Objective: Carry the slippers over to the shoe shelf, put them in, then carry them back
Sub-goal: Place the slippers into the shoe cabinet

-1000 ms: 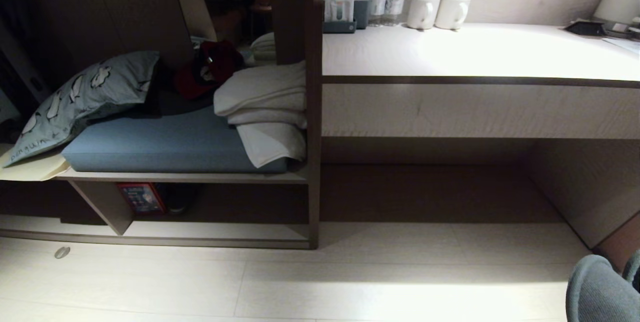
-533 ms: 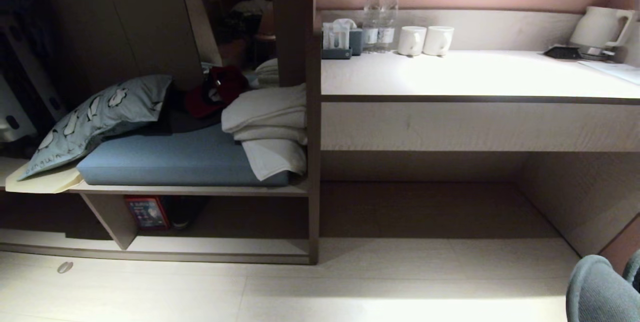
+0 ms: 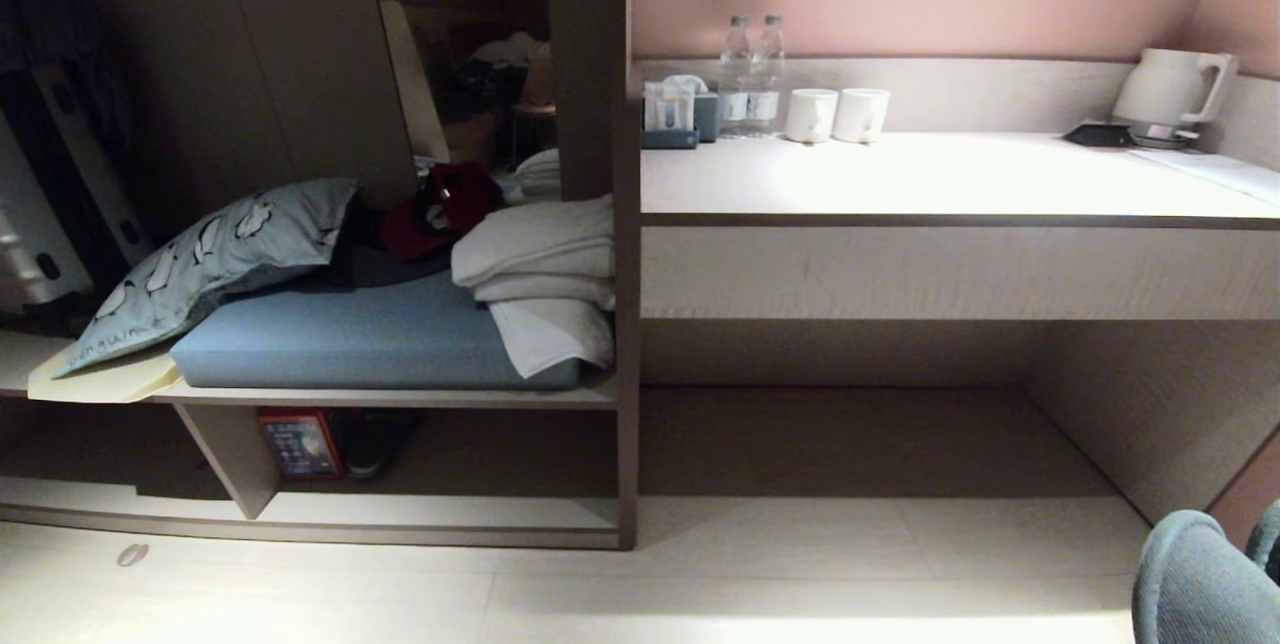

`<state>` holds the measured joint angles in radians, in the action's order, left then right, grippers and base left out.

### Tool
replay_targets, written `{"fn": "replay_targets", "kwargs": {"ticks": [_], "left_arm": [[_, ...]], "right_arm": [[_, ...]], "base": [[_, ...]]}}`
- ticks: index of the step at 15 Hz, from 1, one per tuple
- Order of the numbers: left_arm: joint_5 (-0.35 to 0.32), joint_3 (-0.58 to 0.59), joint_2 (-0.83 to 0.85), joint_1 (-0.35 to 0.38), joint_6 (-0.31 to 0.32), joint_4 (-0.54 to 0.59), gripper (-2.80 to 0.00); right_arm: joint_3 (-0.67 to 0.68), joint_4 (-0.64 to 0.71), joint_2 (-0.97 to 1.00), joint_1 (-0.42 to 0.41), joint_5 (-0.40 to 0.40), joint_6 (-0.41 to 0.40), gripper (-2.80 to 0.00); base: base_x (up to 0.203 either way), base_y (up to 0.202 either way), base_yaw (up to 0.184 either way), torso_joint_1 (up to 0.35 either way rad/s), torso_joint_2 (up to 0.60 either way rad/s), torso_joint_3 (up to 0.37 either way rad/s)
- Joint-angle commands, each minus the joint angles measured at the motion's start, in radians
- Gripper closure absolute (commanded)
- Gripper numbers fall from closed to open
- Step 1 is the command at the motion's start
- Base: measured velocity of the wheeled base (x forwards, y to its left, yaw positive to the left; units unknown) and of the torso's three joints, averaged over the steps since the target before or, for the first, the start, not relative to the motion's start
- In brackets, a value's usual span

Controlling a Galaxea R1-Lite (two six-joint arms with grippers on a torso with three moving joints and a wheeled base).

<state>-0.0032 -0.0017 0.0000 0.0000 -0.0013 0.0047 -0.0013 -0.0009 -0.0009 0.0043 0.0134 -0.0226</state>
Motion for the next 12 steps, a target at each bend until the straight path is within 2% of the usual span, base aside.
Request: {"fn": "replay_targets", "kwargs": {"ticks": [1,12], "left_arm": [[0.0,0.0,0.0,0.0,0.0,0.0,0.0],[0.0,0.0,0.0,0.0,0.0,0.0,0.0]], "right_arm": [[0.001,-0.001,0.001,0.0,0.0,0.0,0.0],[0.0,-0.001,0.001,0.0,0.0,0.0,0.0]], "base": [[0.0,0.0,0.0,0.0,0.0,0.0],[0.0,0.0,0.0,0.0,0.0,0.0]]}}
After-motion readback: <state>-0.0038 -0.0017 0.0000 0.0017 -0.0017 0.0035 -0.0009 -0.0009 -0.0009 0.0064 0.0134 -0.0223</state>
